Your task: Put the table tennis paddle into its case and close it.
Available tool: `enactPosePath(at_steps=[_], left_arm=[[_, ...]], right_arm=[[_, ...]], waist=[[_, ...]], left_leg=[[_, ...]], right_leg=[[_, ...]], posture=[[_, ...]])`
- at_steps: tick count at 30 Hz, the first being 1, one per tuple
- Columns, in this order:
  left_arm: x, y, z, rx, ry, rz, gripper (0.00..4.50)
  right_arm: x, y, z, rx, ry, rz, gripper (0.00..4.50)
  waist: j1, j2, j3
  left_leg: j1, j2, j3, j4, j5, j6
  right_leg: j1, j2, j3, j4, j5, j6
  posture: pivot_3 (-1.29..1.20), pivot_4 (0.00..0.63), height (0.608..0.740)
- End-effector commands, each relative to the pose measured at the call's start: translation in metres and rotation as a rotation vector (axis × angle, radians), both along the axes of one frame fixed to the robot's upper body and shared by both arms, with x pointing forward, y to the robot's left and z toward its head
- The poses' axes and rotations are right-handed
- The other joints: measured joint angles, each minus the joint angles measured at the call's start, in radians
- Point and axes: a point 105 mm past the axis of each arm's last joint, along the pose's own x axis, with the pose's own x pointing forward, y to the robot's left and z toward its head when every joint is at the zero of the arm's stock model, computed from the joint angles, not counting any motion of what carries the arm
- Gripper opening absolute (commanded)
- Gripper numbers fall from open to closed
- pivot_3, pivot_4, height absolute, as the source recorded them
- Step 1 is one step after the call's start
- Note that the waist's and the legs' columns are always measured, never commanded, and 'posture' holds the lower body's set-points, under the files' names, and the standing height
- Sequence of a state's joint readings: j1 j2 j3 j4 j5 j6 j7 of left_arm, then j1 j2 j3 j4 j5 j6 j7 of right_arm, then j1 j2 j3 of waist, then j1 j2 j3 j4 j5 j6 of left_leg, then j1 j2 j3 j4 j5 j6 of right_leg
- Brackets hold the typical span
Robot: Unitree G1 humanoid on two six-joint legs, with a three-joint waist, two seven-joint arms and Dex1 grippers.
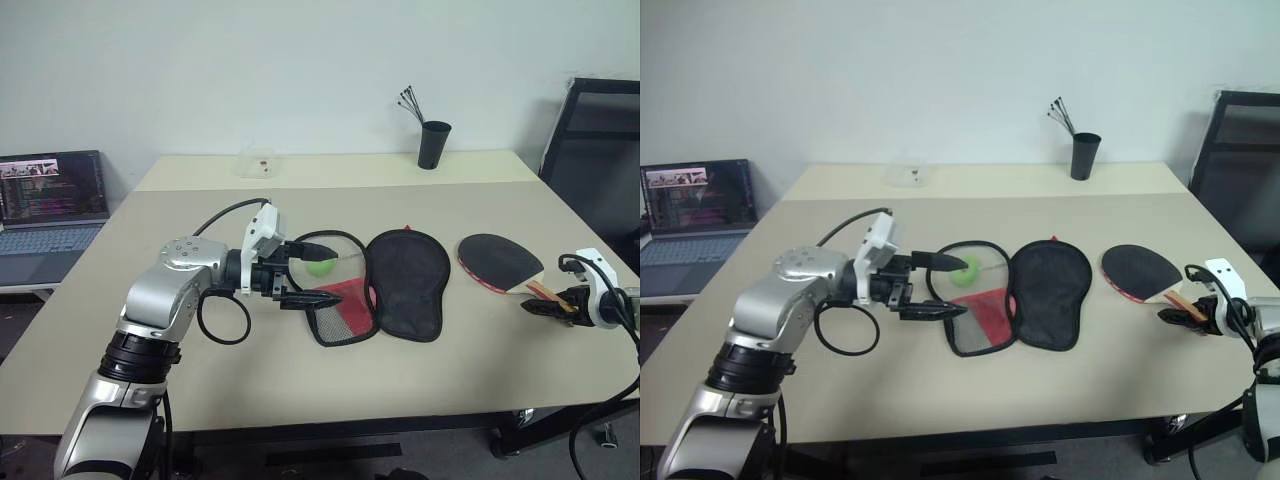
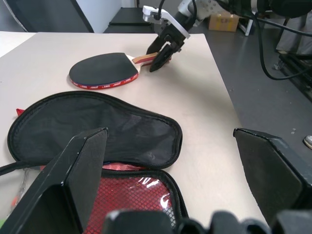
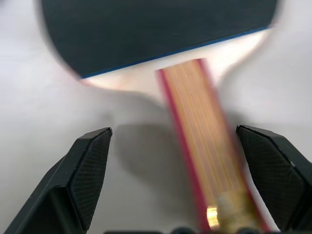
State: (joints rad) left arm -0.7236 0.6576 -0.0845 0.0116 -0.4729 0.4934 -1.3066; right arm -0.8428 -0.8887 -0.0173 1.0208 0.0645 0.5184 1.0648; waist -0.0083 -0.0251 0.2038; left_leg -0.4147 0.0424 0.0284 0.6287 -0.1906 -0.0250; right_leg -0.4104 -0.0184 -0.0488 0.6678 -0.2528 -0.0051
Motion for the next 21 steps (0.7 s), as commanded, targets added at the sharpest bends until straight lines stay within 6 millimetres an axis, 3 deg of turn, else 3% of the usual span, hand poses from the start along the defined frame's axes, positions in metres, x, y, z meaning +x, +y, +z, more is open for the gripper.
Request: enactPosePath(at_steps=[1, 5, 14, 17, 21], left_arm=[[0.0, 0.003, 0.009, -0.005, -0.045, 0.003, 4.5], [0.001, 0.002, 0.009, -0.007, -0.045, 0.004, 4.5], [0.004, 0.001, 0.008, -0.01, -0.054, 0.008, 4.5], [0.004, 0.003, 0.007, -0.006, -0.056, 0.02, 4.5], [0.005, 0.007, 0.006, -0.001, -0.057, 0.04, 4.5]], right_arm=[[-0.001, 0.015, 0.009, 0.053, 0.003, 0.072, 4.49], [0.003, 0.022, 0.014, 0.012, -0.042, 0.083, 4.49], [0.02, 0.004, -0.005, -0.186, -0.104, -0.094, 4.49], [0.02, 0.0, -0.009, -0.198, -0.096, -0.125, 3.99], [0.019, -0.004, -0.011, -0.205, -0.087, -0.154, 2.85]], waist=[[0.0, 0.0, 0.0], [0.0, 0.0, 0.0], [-0.001, -0.002, -0.001], [-0.001, -0.005, -0.003], [0.0, -0.006, -0.003]], left_leg=[[0.0, 0.0, 0.0, 0.0, 0.0, 0.0], [0.0, 0.0, 0.001, 0.001, 0.0, 0.0], [0.005, -0.001, 0.006, 0.002, 0.0, 0.0], [0.007, -0.001, 0.007, 0.002, 0.0, 0.0], [0.009, 0.0, 0.006, 0.002, 0.0, 0.0]], right_leg=[[0.0, 0.0, 0.0, 0.0, 0.0, 0.0], [-0.001, 0.0, 0.001, 0.002, 0.0, 0.0], [-0.001, -0.001, 0.008, 0.008, 0.0, 0.0], [0.001, -0.001, 0.009, 0.008, 0.0, 0.001], [0.003, -0.002, 0.01, 0.008, 0.001, 0.001]], posture=[[0.0, 0.15, 0.74], [0.0, 0.15, 0.74], [0.0, 0.15, 0.74], [0.0, 0.15, 0.74], [0.0, 0.15, 0.74]])
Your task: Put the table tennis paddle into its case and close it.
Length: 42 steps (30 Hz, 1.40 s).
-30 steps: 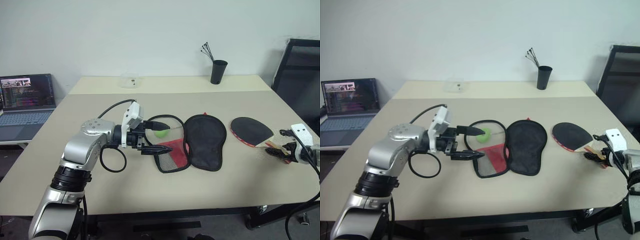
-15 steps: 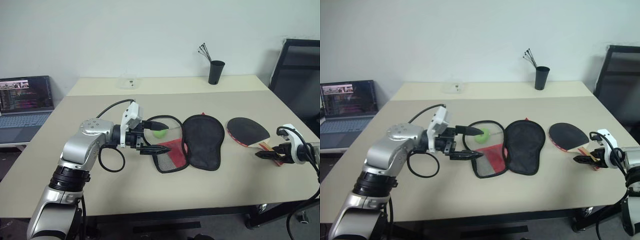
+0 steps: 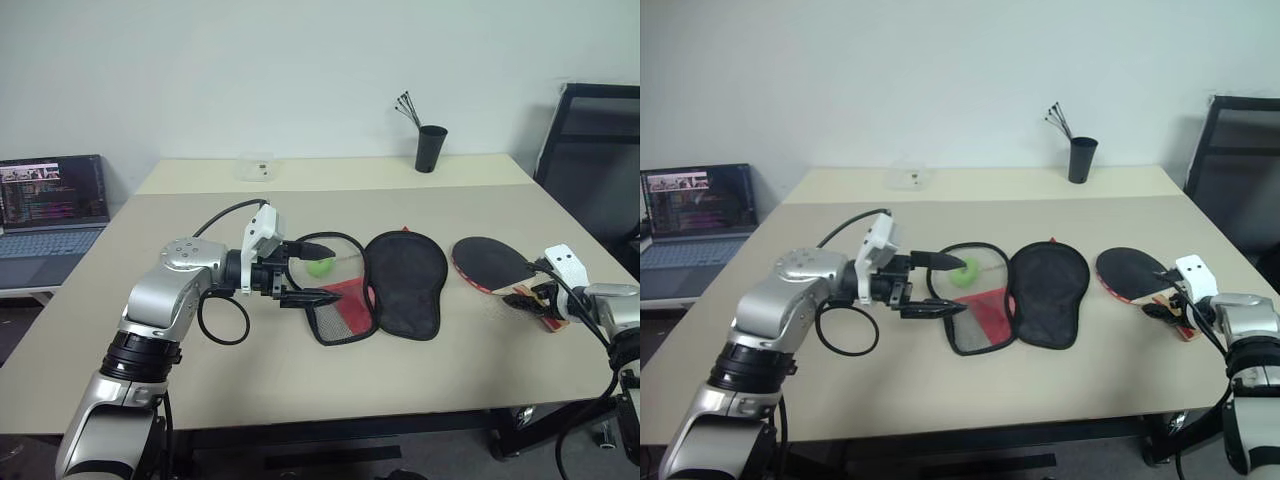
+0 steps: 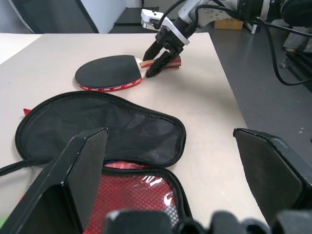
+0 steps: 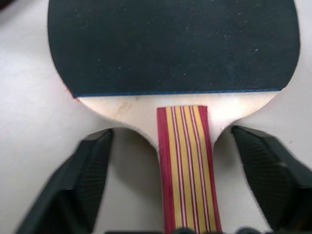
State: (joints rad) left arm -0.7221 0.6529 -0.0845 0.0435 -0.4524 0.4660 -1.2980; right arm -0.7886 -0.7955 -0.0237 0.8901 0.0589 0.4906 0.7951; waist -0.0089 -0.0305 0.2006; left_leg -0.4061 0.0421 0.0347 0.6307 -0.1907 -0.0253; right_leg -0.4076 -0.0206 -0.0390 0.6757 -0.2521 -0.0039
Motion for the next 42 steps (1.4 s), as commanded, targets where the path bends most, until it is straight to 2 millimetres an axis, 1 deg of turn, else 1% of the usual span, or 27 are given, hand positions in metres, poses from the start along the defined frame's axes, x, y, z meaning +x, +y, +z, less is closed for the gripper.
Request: enactPosePath(at_steps=[1, 5, 6, 8, 11, 14, 15, 17, 19, 22, 24, 27, 29, 30, 33, 35, 38, 42], left_arm=[[-0.001, 0.005, 0.01, -0.004, -0.051, 0.016, 4.5], [-0.002, 0.01, 0.009, -0.009, -0.047, 0.042, 4.5], [-0.002, 0.012, 0.009, -0.01, -0.045, 0.049, 4.5], [-0.003, 0.016, 0.008, -0.011, -0.044, 0.065, 4.5], [-0.005, 0.021, 0.006, -0.013, -0.042, 0.087, 4.5], [-0.006, 0.025, 0.004, -0.015, -0.035, 0.11, 4.5], [-0.006, 0.026, 0.004, -0.017, -0.033, 0.118, 4.5], [-0.006, 0.029, 0.003, -0.023, -0.026, 0.136, 4.5], [-0.007, 0.03, 0.001, -0.026, -0.022, 0.143, 4.5], [-0.009, 0.029, 0.0, -0.029, -0.019, 0.146, 4.5], [-0.009, 0.028, 0.0, -0.031, -0.018, 0.147, 4.5], [-0.008, 0.026, -0.001, -0.033, -0.02, 0.143, 4.5], [-0.008, 0.024, 0.0, -0.038, -0.021, 0.141, 4.5], [-0.008, 0.024, 0.0, -0.037, -0.023, 0.14, 4.5], [-0.008, 0.023, 0.0, -0.034, -0.026, 0.139, 4.5], [-0.008, 0.024, 0.0, -0.034, -0.028, 0.14, 4.5], [-0.009, 0.024, 0.0, -0.036, -0.029, 0.143, 4.5], [-0.009, 0.025, 0.0, -0.037, -0.03, 0.15, 4.5]], right_arm=[[-0.004, -0.017, -0.002, -0.039, 0.01, -0.091, 2.55], [-0.003, -0.022, 0.003, -0.025, -0.012, -0.13, 1.33], [-0.003, -0.023, 0.005, -0.022, -0.021, -0.139, 1.13], [0.0, -0.025, 0.016, -0.004, -0.057, -0.159, 1.11], [0.003, -0.021, 0.037, 0.037, -0.117, -0.166, 1.11], [0.005, -0.009, 0.058, 0.081, -0.174, -0.161, 1.11], [0.005, -0.003, 0.065, 0.098, -0.192, -0.155, 1.11], [0.005, 0.03, 0.084, 0.163, -0.241, -0.11, 1.11], [0.0, 0.053, 0.092, 0.196, -0.258, -0.079, 1.11], [-0.011, 0.103, 0.09, 0.271, -0.253, -0.02, 1.11], [-0.017, 0.122, 0.088, 0.304, -0.244, -0.009, 1.11], [-0.021, 0.164, 0.076, 0.359, -0.223, 0.013, 1.11], [-0.022, 0.184, 0.069, 0.399, -0.206, 0.013, 1.11], [-0.023, 0.191, 0.066, 0.409, -0.198, 0.013, 1.11], [-0.023, 0.205, 0.055, 0.431, -0.173, -0.006, 1.11], [-0.021, 0.209, 0.051, 0.436, -0.165, -0.022, 1.11], [-0.018, 0.21, 0.043, 0.429, -0.156, -0.054, 1.11], [-0.015, 0.204, 0.035, 0.396, -0.156, -0.093, 1.11]], waist=[[0.0, -0.001, 0.0], [0.003, -0.001, -0.001], [0.004, -0.001, -0.001], [0.006, -0.001, 0.0], [0.006, 0.0, 0.0], [0.005, 0.0, 0.0], [0.005, 0.0, 0.0], [0.0, 0.0, 0.0], [-0.008, 0.0, 0.0], [-0.014, 0.0, 0.0], [-0.015, 0.0, 0.0], [-0.016, 0.0, 0.0], [-0.017, 0.0, 0.0], [-0.017, 0.0, 0.0], [-0.014, 0.0, 0.0], [-0.013, 0.0, 0.0], [-0.014, 0.0, 0.0], [-0.017, 0.0, 0.0]], left_leg=[[0.0, 0.0, 0.0, 0.0, 0.0, 0.0], [0.0, 0.001, 0.0, 0.0, 0.0, 0.0], [0.0, 0.001, 0.0, 0.0, 0.0, 0.0], [0.0, 0.001, 0.0, 0.0, 0.0, 0.0], [-0.001, 0.001, 0.0, -0.001, 0.0, 0.0], [-0.004, 0.002, 0.0, -0.001, 0.0, 0.0], [-0.005, 0.002, 0.0, -0.001, 0.0, 0.0], [-0.008, 0.002, 0.0, -0.001, 0.0, 0.0], [-0.011, 0.003, 0.0, -0.001, 0.0, 0.0], [-0.011, 0.004, -0.001, -0.002, 0.0, 0.0], [-0.011, 0.004, -0.002, -0.002, 0.0, 0.0], [-0.011, 0.005, -0.001, -0.002, 0.0, 0.0], [-0.011, 0.004, -0.002, -0.001, 0.0, 0.0], [-0.011, 0.004, -0.002, -0.001, 0.0, 0.0], [-0.013, 0.003, -0.002, -0.001, 0.0, 0.0], [-0.013, 0.003, -0.001, -0.001, 0.0, 0.0], [-0.013, 0.004, -0.001, -0.002, 0.0, 0.0], [-0.013, 0.004, -0.001, -0.002, 0.0, 0.0]], right_leg=[[0.0, 0.0, 0.0, 0.0, 0.0, 0.0], [0.001, -0.001, 0.001, 0.0, 0.0, 0.0], [0.001, -0.001, 0.001, 0.0, 0.0, 0.0], [0.001, -0.001, 0.001, 0.0, 0.0, 0.0], [-0.001, -0.002, 0.001, -0.001, 0.0, 0.0], [-0.005, -0.001, 0.001, 0.0, 0.0, 0.0], [-0.006, -0.001, 0.001, 0.0, 0.0, 0.0], [-0.009, 0.0, 0.002, 0.001, 0.0, 0.0], [-0.014, 0.001, 0.004, 0.003, 0.0, 0.0], [-0.014, 0.001, 0.003, 0.003, 0.0, 0.0], [-0.014, 0.001, 0.002, 0.003, 0.0, 0.0], [-0.014, 0.002, 0.001, 0.004, 0.0, 0.0], [-0.014, 0.001, 0.002, 0.004, 0.0, 0.0], [-0.014, 0.001, 0.002, 0.004, 0.0, 0.0], [-0.014, 0.0, 0.002, 0.003, 0.0, 0.0], [-0.014, 0.0, 0.001, 0.002, 0.0, 0.0], [-0.014, 0.0, 0.001, 0.003, 0.0, 0.0], [-0.014, 0.001, 0.001, 0.003, 0.0, 0.0]], posture=[[0.0, 0.15, 0.74], [0.0, 0.15, 0.74], [0.0, 0.15, 0.74], [0.0, 0.15, 0.74], [0.0, 0.15, 0.74], [0.0, 0.15, 0.74], [0.0, 0.15, 0.74], [0.0, 0.15, 0.74], [0.0, 0.15, 0.74], [0.0, 0.15, 0.74], [0.0, 0.15, 0.74], [0.0, 0.15, 0.74], [0.0, 0.15, 0.74], [0.0, 0.15, 0.74], [0.0, 0.15, 0.74], [0.0, 0.15, 0.74], [0.0, 0.15, 0.74], [0.0, 0.15, 0.74]])
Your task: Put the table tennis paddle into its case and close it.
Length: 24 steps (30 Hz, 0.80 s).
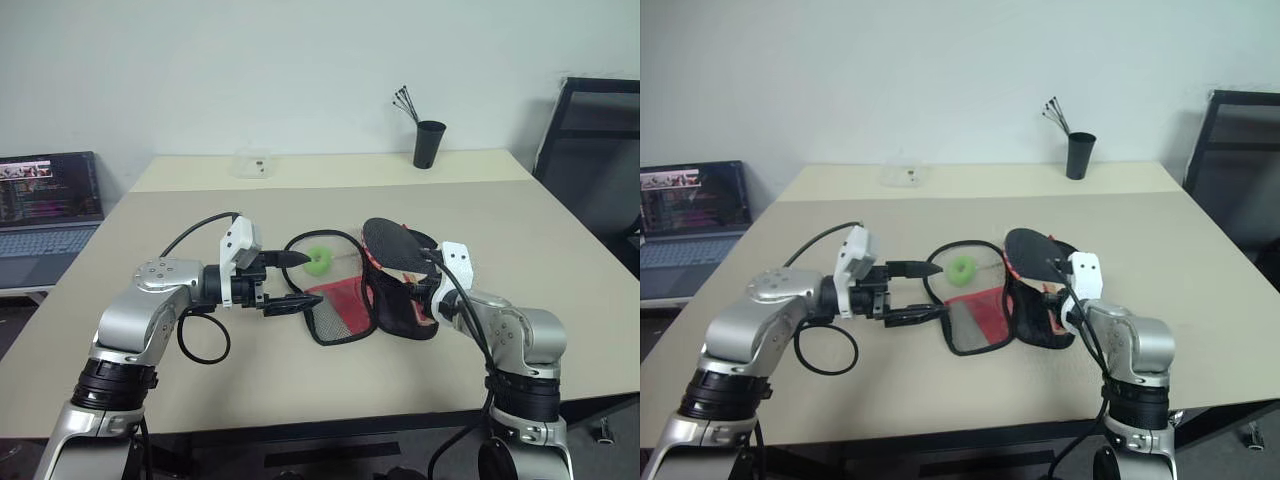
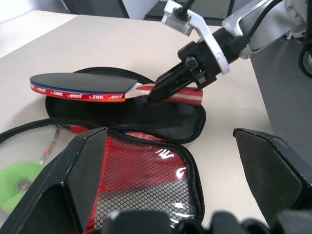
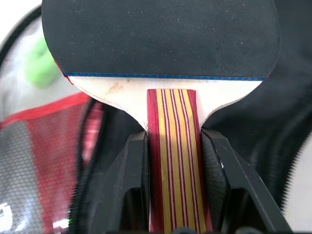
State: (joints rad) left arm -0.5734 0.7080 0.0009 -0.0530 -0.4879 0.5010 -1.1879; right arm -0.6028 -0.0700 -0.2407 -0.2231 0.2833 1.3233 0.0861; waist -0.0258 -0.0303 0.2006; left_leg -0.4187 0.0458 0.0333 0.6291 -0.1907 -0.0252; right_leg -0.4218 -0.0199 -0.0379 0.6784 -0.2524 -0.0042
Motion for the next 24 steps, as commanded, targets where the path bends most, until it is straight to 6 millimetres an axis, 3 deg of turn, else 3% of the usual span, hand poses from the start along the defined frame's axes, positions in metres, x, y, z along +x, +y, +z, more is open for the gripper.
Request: enactPosePath(at_steps=[1, 16, 24], left_arm=[[-0.005, -0.002, 0.012, -0.006, -0.054, -0.011, 4.5], [-0.004, -0.003, 0.011, -0.01, -0.055, -0.009, 4.5], [-0.005, 0.001, 0.01, -0.009, -0.055, 0.006, 4.5]], right_arm=[[0.005, -0.005, 0.011, -0.026, -0.073, -0.032, 1.11], [0.004, 0.007, -0.002, -0.038, -0.034, -0.071, 1.11], [0.004, 0.006, -0.001, -0.085, -0.048, -0.075, 3.69]], waist=[[-0.001, 0.0, 0.0], [-0.002, 0.0, 0.0], [-0.002, 0.0, 0.0]], left_leg=[[0.0, 0.0, 0.0, 0.0, 0.0, 0.0], [0.0, 0.0, 0.0, 0.0, 0.0, 0.0], [0.0, 0.0, 0.0, 0.0, 0.0, 0.0]], right_leg=[[0.0, 0.0, 0.0, 0.0, 0.0, 0.0], [0.0, 0.0, 0.0, 0.0, 0.0, 0.0], [0.0, 0.0, 0.0, 0.0, 0.0, 0.0]], posture=[[0.0, 0.15, 0.74], [0.0, 0.15, 0.74], [0.0, 0.15, 0.74]])
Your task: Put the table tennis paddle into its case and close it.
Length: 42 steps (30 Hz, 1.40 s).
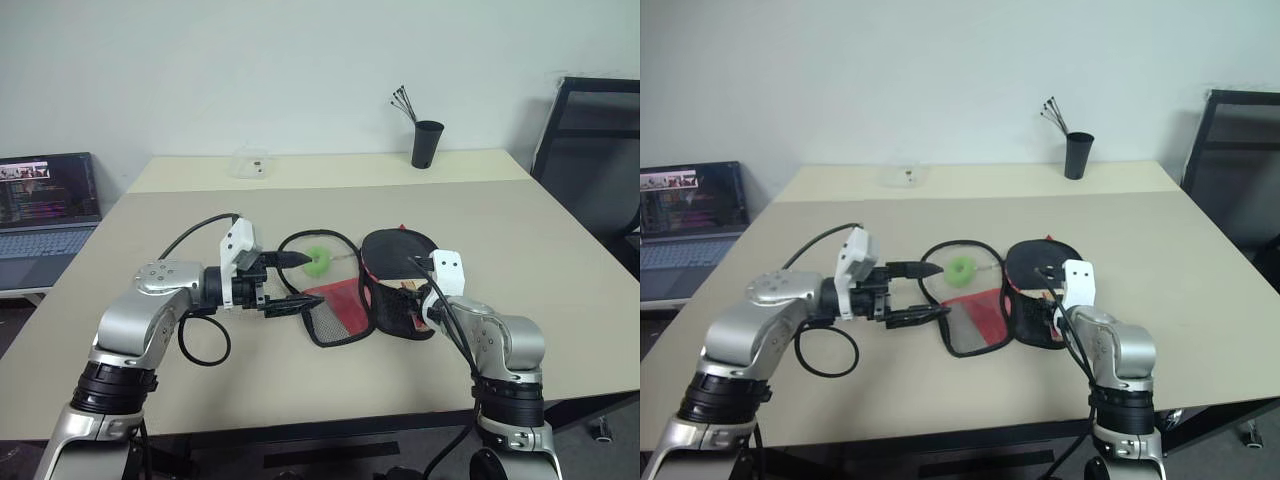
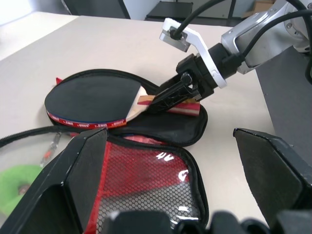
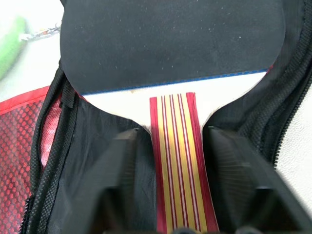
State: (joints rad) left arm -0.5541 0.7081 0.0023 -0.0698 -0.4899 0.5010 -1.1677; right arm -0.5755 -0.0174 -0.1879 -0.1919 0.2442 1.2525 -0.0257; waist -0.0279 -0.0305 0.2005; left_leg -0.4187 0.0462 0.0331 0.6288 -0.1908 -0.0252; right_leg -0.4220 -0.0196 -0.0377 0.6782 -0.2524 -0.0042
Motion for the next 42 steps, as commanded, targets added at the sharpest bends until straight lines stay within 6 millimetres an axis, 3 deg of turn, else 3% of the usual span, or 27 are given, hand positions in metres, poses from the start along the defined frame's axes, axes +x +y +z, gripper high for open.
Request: enactPosePath(at_steps=[1, 2, 3, 22, 25, 32, 33, 42], left_arm=[[-0.004, 0.001, 0.013, -0.008, -0.056, -0.004, 4.5], [-0.004, 0.002, 0.013, -0.008, -0.056, 0.0, 4.5], [-0.005, 0.003, 0.012, -0.008, -0.056, 0.003, 4.5], [-0.004, 0.005, 0.009, -0.015, -0.057, 0.028, 4.5], [-0.004, 0.005, 0.009, -0.017, -0.056, 0.031, 4.5], [-0.004, 0.005, 0.008, -0.019, -0.054, 0.033, 4.5], [-0.004, 0.005, 0.008, -0.019, -0.054, 0.033, 4.5], [-0.003, 0.005, 0.008, -0.022, -0.055, 0.034, 4.5]], right_arm=[[0.001, 0.001, 0.014, -0.044, -0.068, 0.013, 4.11], [0.0, 0.002, 0.016, -0.056, -0.08, 0.025, 4.44], [-0.001, 0.003, 0.018, -0.064, -0.09, 0.035, 4.48], [-0.012, -0.001, -0.002, -0.169, -0.081, 0.126, 4.48], [-0.013, -0.006, -0.008, -0.186, -0.071, 0.112, 3.86], [-0.013, -0.01, -0.01, -0.198, -0.067, 0.089, 1.36], [-0.013, -0.01, -0.01, -0.2, -0.067, 0.085, 1.18], [-0.013, -0.015, -0.004, -0.183, -0.073, 0.027, 1.18]], waist=[[0.0, 0.0, 0.0], [0.0, 0.0, 0.0], [0.0, 0.0, 0.0], [0.0, 0.0, 0.0], [0.0, 0.0, 0.0], [0.0, -0.001, 0.0], [0.001, -0.001, 0.0], [0.001, -0.002, -0.001]], left_leg=[[0.0, 0.0, 0.0, 0.0, 0.0, 0.0], [0.0, 0.0, 0.0, 0.0, 0.0, 0.0], [0.0, 0.0, 0.0, 0.0, 0.0, 0.0], [0.0, 0.0, 0.0, 0.0, 0.0, 0.0], [0.0, 0.0, 0.0, 0.0, 0.0, 0.0], [0.0, 0.0, 0.0, -0.001, 0.0, 0.0], [0.0, 0.0, 0.0, 0.0, 0.0, 0.0], [0.0, 0.0, 0.0, -0.001, 0.0, 0.0]], right_leg=[[0.0, 0.0, 0.0, 0.0, 0.0, 0.0], [0.0, 0.0, 0.0, 0.0, 0.0, 0.0], [0.0, 0.0, 0.0, 0.0, 0.0, 0.0], [0.0, 0.0, 0.0, -0.001, 0.0, 0.0], [0.0, 0.0, -0.001, -0.001, 0.0, 0.0], [0.0, 0.0, -0.001, -0.001, 0.0, 0.0], [0.0, 0.0, -0.001, -0.001, 0.0, 0.0], [0.0, 0.0, -0.001, -0.002, 0.0, 0.0]], posture=[[0.0, 0.15, 0.74], [0.0, 0.15, 0.74], [0.0, 0.15, 0.74], [0.0, 0.15, 0.74], [0.0, 0.15, 0.74], [0.0, 0.15, 0.74], [0.0, 0.15, 0.74], [0.0, 0.15, 0.74]])
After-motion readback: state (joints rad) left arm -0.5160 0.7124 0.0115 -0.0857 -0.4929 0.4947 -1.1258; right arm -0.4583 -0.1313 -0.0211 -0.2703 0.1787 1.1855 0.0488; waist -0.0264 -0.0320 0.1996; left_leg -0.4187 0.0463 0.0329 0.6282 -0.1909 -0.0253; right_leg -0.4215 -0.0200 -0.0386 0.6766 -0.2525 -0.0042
